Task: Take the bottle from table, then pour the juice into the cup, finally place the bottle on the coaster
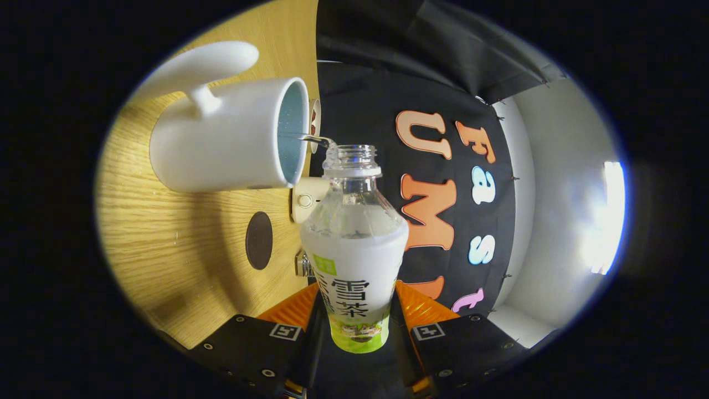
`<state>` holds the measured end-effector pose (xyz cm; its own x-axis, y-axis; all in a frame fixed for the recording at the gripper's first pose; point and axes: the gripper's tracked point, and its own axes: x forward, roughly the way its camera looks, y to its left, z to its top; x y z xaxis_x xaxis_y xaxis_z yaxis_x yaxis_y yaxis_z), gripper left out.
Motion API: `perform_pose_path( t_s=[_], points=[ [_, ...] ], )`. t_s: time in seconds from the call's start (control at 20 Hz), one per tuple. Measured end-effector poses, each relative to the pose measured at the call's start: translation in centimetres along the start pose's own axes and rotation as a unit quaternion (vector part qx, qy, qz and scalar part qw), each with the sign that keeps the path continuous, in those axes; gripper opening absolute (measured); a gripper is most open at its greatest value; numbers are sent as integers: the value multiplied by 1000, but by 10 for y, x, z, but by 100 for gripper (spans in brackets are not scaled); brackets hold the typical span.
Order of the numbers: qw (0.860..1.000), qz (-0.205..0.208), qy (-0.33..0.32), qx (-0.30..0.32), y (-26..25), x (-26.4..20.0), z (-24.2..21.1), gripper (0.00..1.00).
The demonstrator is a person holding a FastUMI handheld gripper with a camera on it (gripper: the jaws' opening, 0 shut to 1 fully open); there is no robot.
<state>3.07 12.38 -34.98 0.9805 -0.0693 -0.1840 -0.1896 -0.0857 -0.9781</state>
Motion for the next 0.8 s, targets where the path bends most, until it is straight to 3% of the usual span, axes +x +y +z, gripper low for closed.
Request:
perform_pose_path(
  t_s=[0.8],
  points=[
    [999, -33, 3, -21, -19, 9, -8, 58]
  ],
)
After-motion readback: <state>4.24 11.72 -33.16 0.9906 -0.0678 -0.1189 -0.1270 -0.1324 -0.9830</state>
